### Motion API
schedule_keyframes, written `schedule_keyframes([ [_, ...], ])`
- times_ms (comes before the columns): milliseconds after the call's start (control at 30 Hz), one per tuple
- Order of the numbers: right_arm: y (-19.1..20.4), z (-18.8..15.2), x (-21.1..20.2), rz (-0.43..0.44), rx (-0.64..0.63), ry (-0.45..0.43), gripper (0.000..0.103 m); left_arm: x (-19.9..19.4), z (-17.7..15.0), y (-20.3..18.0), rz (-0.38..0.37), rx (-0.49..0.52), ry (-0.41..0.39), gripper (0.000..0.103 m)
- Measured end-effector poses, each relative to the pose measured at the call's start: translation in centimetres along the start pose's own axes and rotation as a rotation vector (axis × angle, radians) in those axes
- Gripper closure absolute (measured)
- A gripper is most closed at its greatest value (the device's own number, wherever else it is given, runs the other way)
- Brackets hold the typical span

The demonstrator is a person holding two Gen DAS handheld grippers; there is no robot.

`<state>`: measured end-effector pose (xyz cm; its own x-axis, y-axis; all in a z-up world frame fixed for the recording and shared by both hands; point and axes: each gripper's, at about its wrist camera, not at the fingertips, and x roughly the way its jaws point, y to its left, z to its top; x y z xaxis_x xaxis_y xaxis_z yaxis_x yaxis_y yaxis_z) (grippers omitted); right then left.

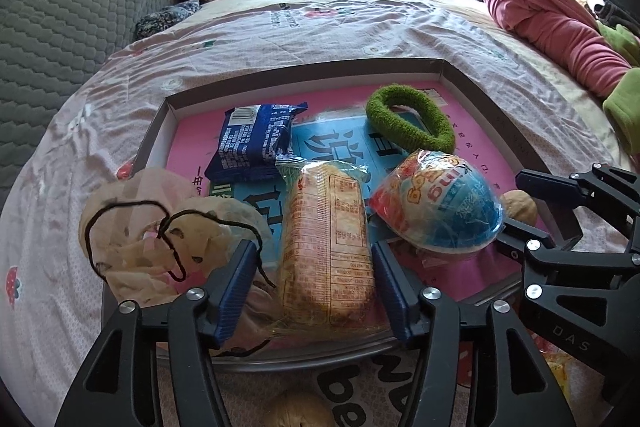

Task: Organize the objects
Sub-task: 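Lower the bread packet and walnut into the tray with both grippers, then open left gripper to release bread packet while right gripper releases walnut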

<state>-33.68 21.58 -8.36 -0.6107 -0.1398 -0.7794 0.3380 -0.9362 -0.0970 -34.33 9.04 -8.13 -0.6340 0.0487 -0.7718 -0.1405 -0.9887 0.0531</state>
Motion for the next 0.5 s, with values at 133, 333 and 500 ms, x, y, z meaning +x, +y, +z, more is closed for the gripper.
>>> schedule_keyframes([
  [133,-0.1,0.2,-0.6,-0.006,0.0,-0.01,0.054,-0.4,0.2,0.1,-0.008,-0.009,-0.008,0.034],
  [333,-0.3,0.4,-1.3,-0.011,-0.001,-0.02,0.051,-1.1,0.6,0.3,-0.023,-0.02,-0.021,0.031],
  [500,-0.4,0.4,-1.8,-0.012,0.003,-0.023,0.05,-1.6,0.7,0.3,-0.028,-0.024,-0.027,0.027],
])
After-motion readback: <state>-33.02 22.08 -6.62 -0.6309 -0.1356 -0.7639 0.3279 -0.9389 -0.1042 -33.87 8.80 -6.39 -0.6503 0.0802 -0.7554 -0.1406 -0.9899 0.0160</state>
